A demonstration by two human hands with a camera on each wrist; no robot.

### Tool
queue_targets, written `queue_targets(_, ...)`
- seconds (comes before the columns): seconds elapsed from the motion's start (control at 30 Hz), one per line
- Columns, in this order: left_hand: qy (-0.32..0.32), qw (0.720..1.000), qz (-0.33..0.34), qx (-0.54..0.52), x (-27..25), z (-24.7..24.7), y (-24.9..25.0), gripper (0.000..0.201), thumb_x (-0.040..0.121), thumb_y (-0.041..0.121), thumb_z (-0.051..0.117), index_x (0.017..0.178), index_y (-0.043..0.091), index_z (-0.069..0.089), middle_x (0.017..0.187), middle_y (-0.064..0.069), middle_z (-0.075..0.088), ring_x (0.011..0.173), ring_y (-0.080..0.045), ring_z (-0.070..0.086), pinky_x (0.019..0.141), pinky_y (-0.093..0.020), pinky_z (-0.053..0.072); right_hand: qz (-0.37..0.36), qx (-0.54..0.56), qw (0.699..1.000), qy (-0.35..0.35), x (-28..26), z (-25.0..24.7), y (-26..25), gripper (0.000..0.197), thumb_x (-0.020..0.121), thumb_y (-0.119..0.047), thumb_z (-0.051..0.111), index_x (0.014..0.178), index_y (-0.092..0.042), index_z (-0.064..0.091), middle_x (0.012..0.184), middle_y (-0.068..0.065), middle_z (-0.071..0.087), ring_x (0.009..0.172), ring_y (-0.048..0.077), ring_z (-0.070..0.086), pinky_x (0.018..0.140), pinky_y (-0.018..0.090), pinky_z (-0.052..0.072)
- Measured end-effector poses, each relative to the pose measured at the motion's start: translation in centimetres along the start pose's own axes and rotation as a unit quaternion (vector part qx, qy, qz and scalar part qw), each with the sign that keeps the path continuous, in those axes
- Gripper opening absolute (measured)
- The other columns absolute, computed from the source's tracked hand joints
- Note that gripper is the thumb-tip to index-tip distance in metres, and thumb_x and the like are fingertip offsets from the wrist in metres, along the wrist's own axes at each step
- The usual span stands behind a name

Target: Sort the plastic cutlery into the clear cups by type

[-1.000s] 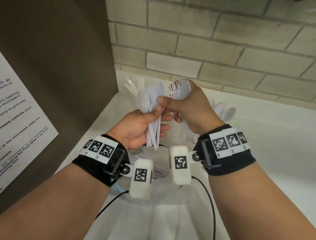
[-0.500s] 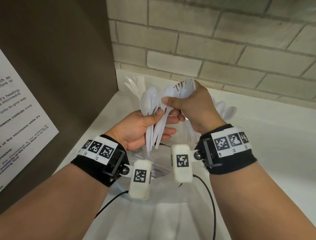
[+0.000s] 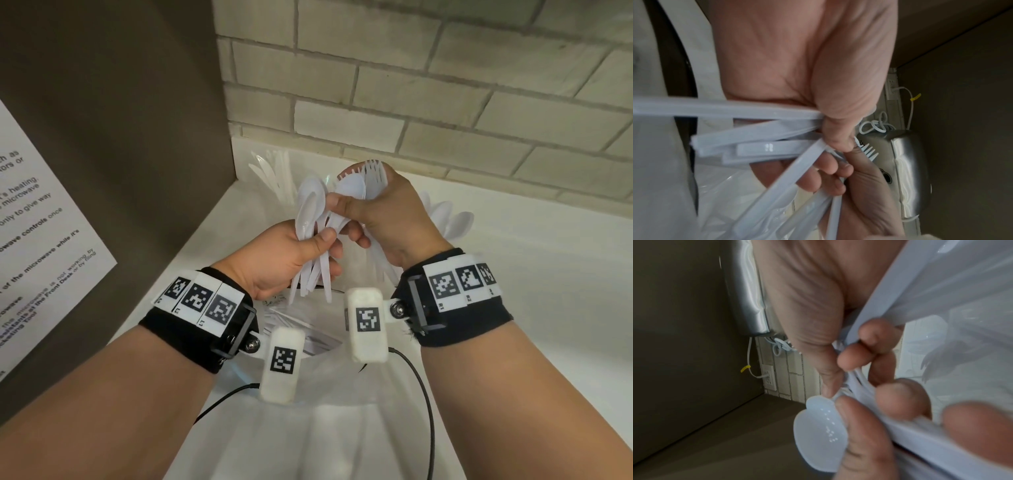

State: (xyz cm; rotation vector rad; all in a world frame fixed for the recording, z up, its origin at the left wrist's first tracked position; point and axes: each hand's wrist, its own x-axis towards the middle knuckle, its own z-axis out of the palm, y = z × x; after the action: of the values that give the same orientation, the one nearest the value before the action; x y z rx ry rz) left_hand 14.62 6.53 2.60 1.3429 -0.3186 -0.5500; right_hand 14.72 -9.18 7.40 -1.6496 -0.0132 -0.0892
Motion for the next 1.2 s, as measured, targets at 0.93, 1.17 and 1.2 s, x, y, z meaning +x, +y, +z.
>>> queue_targets(0.93, 0.215, 0.975, -0.004, -0.047, 2.3, 0.4, 1.6, 0.012, 0.097, 0.026, 0.054, 0.095, 0.016, 0.061, 0.069, 0.003, 0.049, 0.051, -0.011, 0.053, 0.058, -0.028, 0.050, -0.077, 0.072, 0.985, 0.137, 6.1, -1.2, 3.1, 0.019, 0.086, -0.011, 0.068, 0.099, -0.021, 0.058, 0.101, 0.017, 0.064, 0.072, 0.022, 0.065, 0.068, 0.028, 0.052)
queue_targets(1.17, 0.211, 0.976, -0.010, -0.046, 2.3, 0.5, 1.4, 0.015, 0.098, 0.027, 0.053, 0.093, 0.015, 0.060, 0.069, 0.001, 0.050, 0.053, -0.012, 0.054, 0.058, -0.028, 0.051, -0.034, 0.094, 0.982, 0.158, 6.1, -2.0, 4.1, 0.017, 0.080, -0.004, 0.074, 0.087, -0.017, 0.065, 0.088, -0.003, 0.067, 0.085, 0.009, 0.063, 0.083, 0.019, 0.050)
queue_targets(1.2, 0.204, 0.978, -0.012, -0.047, 2.3, 0.6, 1.4, 0.016, 0.097, 0.028, 0.054, 0.092, 0.014, 0.060, 0.069, 0.001, 0.052, 0.056, -0.014, 0.056, 0.060, -0.029, 0.052, -0.035, 0.089, 0.982, 0.166, 5.9, -2.1, 3.8, 0.015, 0.082, -0.004, 0.072, 0.086, -0.017, 0.065, 0.086, -0.005, 0.067, 0.082, 0.006, 0.063, 0.079, 0.015, 0.049)
